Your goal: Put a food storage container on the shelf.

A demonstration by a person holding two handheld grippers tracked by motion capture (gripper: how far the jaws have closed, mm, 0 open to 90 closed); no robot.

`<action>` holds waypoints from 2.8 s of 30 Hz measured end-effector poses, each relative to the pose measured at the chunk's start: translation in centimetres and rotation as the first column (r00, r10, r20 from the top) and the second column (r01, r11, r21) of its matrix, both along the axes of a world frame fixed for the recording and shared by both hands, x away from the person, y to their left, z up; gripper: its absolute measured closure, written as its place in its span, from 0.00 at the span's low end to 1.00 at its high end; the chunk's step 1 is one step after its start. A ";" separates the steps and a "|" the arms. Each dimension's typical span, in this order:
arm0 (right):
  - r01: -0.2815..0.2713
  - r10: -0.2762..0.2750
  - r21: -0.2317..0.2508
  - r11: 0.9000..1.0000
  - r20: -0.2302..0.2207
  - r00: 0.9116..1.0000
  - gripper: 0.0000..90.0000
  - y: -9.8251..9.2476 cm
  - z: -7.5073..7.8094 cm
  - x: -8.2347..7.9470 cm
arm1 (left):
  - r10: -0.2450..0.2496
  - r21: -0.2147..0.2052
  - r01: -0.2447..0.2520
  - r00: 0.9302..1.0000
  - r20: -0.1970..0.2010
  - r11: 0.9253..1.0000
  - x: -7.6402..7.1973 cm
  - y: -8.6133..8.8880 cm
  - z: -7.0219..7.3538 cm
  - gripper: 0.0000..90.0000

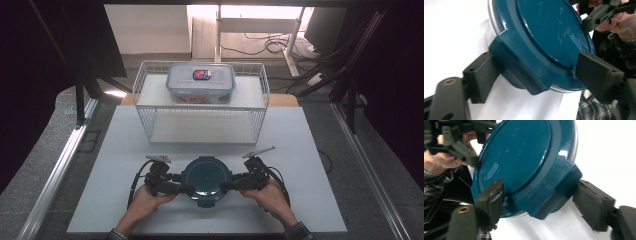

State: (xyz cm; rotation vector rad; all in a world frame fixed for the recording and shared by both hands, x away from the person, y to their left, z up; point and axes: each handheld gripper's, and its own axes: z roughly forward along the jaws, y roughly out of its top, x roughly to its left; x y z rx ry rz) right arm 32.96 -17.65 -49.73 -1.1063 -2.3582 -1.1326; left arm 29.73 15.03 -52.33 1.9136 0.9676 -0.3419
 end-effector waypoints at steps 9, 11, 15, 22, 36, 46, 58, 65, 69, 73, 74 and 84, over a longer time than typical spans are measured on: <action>0.067 -0.063 0.070 0.995 -0.058 0.996 0.53 -1.3 0.2 -0.6 | 0.034 -0.087 -0.039 0.998 -0.052 0.995 -0.8 1.5 0.1 0.40; 0.073 -0.068 0.075 0.995 -0.058 0.996 0.55 -1.4 0.4 -0.8 | 0.040 -0.118 -0.048 0.997 -0.067 0.992 -1.1 2.0 0.1 0.46; 0.084 -0.077 0.100 0.991 -0.069 0.995 0.60 -1.7 0.5 -1.3 | 0.069 -0.140 -0.078 0.995 -0.068 0.987 -2.0 2.5 0.0 0.57; 0.110 -0.110 0.064 0.992 -0.011 0.994 0.60 -1.4 1.3 -2.9 | 0.129 -0.168 -0.141 0.988 -0.078 0.976 -2.9 2.3 0.1 0.60; 0.122 -0.129 0.085 0.989 0.084 0.988 0.63 -1.1 2.3 -3.7 | 0.180 -0.182 -0.179 0.984 -0.011 0.967 -3.2 2.5 1.7 0.63; 0.126 -0.143 0.125 0.984 0.137 0.980 0.63 -1.3 4.4 -3.0 | 0.144 -0.161 -0.136 0.989 0.035 0.977 -2.4 2.5 3.9 0.63; 0.109 -0.139 0.153 0.982 0.201 0.970 0.63 -1.2 8.1 -1.3 | 0.135 -0.135 -0.120 0.984 0.112 0.984 -0.5 2.7 8.6 0.63; 0.095 -0.131 0.157 0.983 0.236 0.963 0.63 -1.1 10.1 -0.4 | 0.132 -0.126 -0.114 0.980 0.148 0.985 0.5 2.7 10.9 0.63; 0.100 -0.140 0.163 0.981 0.256 0.957 0.63 -1.1 11.6 0.1 | 0.134 -0.132 -0.113 0.978 0.161 0.985 1.3 2.7 12.5 0.63; 0.101 -0.145 0.168 0.981 0.280 0.949 0.63 -1.0 13.4 0.8 | 0.136 -0.137 -0.112 0.974 0.181 0.984 2.1 2.8 14.3 0.63; 0.101 -0.147 0.170 0.980 0.283 0.948 0.63 -0.9 14.0 1.0 | 0.139 -0.139 -0.114 0.972 0.188 0.984 2.2 2.9 14.8 0.63; 0.097 -0.157 0.188 0.977 0.337 0.928 0.63 -0.1 19.2 3.0 | 0.153 -0.168 -0.118 0.964 0.217 0.979 4.1 3.8 19.4 0.63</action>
